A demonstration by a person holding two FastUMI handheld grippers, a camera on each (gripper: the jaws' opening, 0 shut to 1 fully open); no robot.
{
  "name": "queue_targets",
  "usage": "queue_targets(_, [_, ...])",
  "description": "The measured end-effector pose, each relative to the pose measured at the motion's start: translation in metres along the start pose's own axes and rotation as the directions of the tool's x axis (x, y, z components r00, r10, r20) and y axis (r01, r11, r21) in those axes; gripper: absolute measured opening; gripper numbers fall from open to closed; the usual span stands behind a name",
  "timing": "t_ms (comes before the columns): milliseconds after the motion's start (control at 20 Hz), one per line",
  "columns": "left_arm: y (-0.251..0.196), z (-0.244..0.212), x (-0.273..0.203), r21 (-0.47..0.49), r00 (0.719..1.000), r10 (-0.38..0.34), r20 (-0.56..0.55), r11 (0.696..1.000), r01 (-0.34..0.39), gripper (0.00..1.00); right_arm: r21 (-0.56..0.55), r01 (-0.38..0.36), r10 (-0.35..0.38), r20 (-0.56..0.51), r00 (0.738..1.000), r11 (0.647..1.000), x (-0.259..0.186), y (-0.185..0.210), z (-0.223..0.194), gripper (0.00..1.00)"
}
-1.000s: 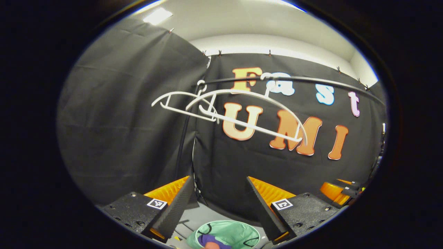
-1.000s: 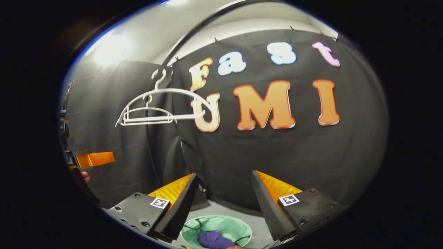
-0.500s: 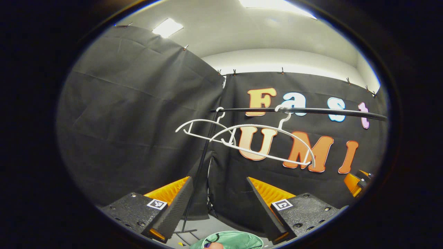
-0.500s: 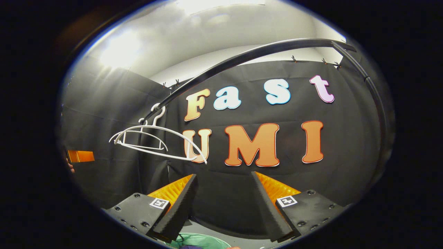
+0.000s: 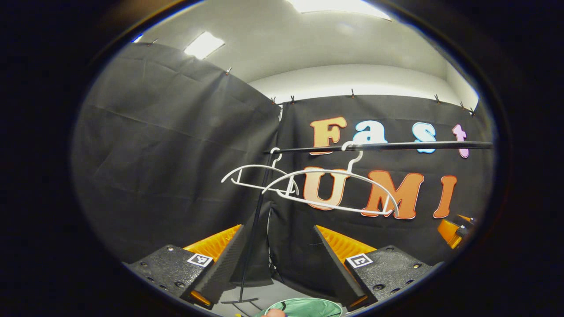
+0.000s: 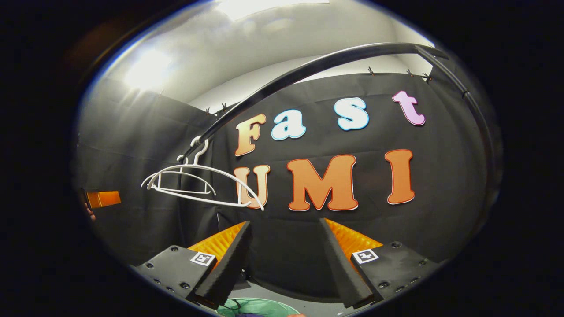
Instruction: Grasp the clothes on the hanger with both hands and then place them into the laundry hamper below.
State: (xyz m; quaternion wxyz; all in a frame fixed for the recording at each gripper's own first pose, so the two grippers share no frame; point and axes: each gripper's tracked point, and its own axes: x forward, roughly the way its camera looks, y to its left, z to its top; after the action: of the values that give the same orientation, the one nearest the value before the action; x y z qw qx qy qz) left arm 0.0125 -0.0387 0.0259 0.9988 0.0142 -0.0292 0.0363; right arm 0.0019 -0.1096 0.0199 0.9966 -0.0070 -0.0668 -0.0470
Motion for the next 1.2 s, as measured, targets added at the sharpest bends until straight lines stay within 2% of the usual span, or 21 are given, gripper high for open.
queue_targets(50, [0.000,0.002,0.001,0.013,1.000,-0.002,0.011,1.000,0.002,0.92,-0.003,0.000,0.000,0.001,1.000,1.000,0.000,0.000,0.000,0.94])
queue_targets(100, [-0.002,0.004,0.002,0.015,1.000,-0.009,0.022,1.000,0.009,0.92,-0.003,0.001,-0.001,0.000,1.000,1.000,-0.001,0.001,0.000,1.00])
queue_targets(250, [-0.021,-0.001,0.001,-0.019,0.997,-0.070,0.010,0.997,0.070,0.92,0.012,-0.006,0.007,-0.015,1.000,1.000,-0.007,0.008,-0.005,1.00])
queue_targets(300, [-0.023,-0.003,0.001,-0.020,0.997,-0.081,0.006,0.996,0.081,0.92,0.017,-0.010,0.010,-0.019,1.000,1.000,-0.010,0.010,-0.005,0.94])
queue_targets(500, [-0.034,-0.010,0.001,-0.038,0.993,-0.116,-0.014,0.993,0.115,0.92,0.002,-0.009,0.009,-0.010,1.000,1.000,-0.013,0.007,-0.001,0.94])
queue_targets(600, [-0.033,-0.010,0.000,-0.046,0.994,-0.105,-0.013,0.993,0.104,0.92,-0.005,-0.023,0.023,-0.012,1.000,1.000,-0.014,0.009,-0.001,0.97])
queue_targets(800, [-0.019,-0.012,-0.004,-0.031,0.999,-0.040,-0.016,0.999,0.039,0.92,0.028,-0.054,0.054,-0.012,0.998,0.998,-0.012,0.017,-0.005,0.94])
queue_targets(850, [-0.014,-0.013,-0.007,-0.026,0.999,-0.024,-0.023,0.999,0.024,0.99,0.034,-0.062,0.063,-0.015,0.998,0.998,-0.011,0.018,-0.007,0.94])
queue_targets(900, [-0.009,-0.015,-0.009,-0.017,1.000,-0.007,-0.026,1.000,0.006,0.91,0.035,-0.075,0.075,-0.018,0.997,0.997,-0.011,0.019,-0.011,0.94])
queue_targets(1000, [0.001,-0.012,-0.010,-0.004,0.999,0.030,-0.018,1.000,-0.030,0.91,0.040,-0.077,0.076,0.022,0.997,0.996,-0.008,0.017,-0.011,0.98])
queue_targets(1050, [0.003,-0.013,-0.011,-0.005,0.999,0.041,-0.031,0.999,-0.041,0.91,0.042,-0.063,0.062,0.019,0.998,0.997,-0.006,0.013,-0.017,0.94])
queue_targets(1200, [0.004,-0.005,-0.010,-0.010,0.999,0.052,-0.001,0.999,-0.052,0.92,0.070,-0.059,0.060,-0.025,0.998,0.996,-0.012,0.007,-0.034,0.94])
